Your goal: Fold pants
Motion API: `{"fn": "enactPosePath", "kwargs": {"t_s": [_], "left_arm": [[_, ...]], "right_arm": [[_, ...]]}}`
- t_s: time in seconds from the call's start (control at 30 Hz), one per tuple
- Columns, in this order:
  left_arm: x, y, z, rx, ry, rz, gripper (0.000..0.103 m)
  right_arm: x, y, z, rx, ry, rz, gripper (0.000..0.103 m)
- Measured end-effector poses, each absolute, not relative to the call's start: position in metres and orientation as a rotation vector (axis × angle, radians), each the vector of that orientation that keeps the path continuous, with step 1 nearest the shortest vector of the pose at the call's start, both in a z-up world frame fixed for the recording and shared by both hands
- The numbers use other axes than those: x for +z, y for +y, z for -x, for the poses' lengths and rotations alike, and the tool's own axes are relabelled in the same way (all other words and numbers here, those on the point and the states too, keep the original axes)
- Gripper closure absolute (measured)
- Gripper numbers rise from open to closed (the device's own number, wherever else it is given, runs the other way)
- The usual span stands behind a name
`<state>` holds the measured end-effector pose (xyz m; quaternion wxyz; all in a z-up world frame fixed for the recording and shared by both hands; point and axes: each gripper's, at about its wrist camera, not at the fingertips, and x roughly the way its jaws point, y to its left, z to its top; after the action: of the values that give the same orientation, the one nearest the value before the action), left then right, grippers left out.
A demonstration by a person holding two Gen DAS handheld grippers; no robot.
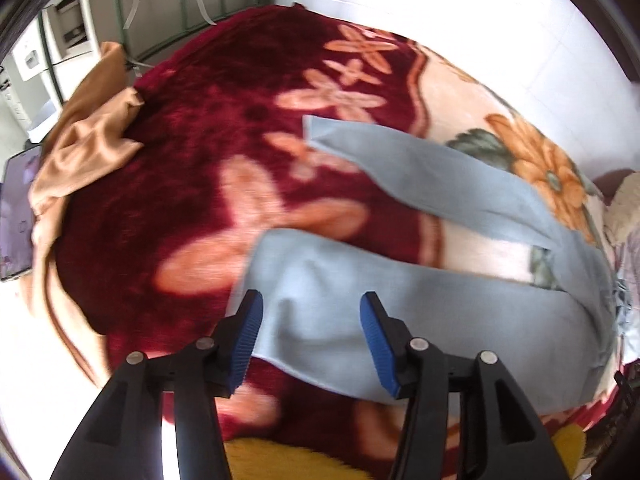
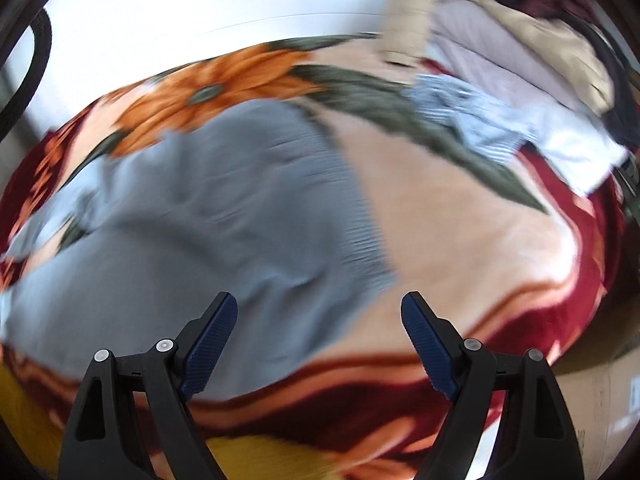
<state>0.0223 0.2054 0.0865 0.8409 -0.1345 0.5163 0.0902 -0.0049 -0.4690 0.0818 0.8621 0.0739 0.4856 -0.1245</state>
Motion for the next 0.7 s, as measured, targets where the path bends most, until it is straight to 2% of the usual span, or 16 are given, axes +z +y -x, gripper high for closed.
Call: {"fn": "enactPosePath", "kwargs": {"t_s": [0.33,0.43,0.47,0.53,0.57,0.6,0.7], "left_arm": [[0.064,0.152,-0.043,0.149,1.163,0.271,0.05],[0.057,0.142,-0.045,0.158,1.184,0.263,0.05],[0.054,0.14,-0.045,0.16,1.189,0.266,0.05],[0.046,0.136,-0.047,0.163,1.208,0.267,0.05],[0.043,0.134,-0.048,0.164,1.216,0.262,0.05],[0.04,0.131,-0.05,0.168,1.224,0.251,0.05],[0.035,0.125,-0.054,0.183,1.238,0.213,0.049]], "right_arm": [[0.039,-0.54,-0.035,-0.251,1.094,-0.309,0.022],[0.011,-0.532,-0.046,-0.204,1.178,-0.318,0.036],[0.005,-0.529,-0.046,-0.203,1.187,-0.323,0.037],[0.005,-0.521,-0.044,-0.227,1.157,-0.281,0.048],[0.007,-0.519,-0.044,-0.209,1.149,-0.275,0.071],[0.012,-0.52,-0.043,-0.224,1.139,-0.273,0.077],[0.034,-0.534,-0.034,-0.343,1.101,-0.234,0.078]]}}
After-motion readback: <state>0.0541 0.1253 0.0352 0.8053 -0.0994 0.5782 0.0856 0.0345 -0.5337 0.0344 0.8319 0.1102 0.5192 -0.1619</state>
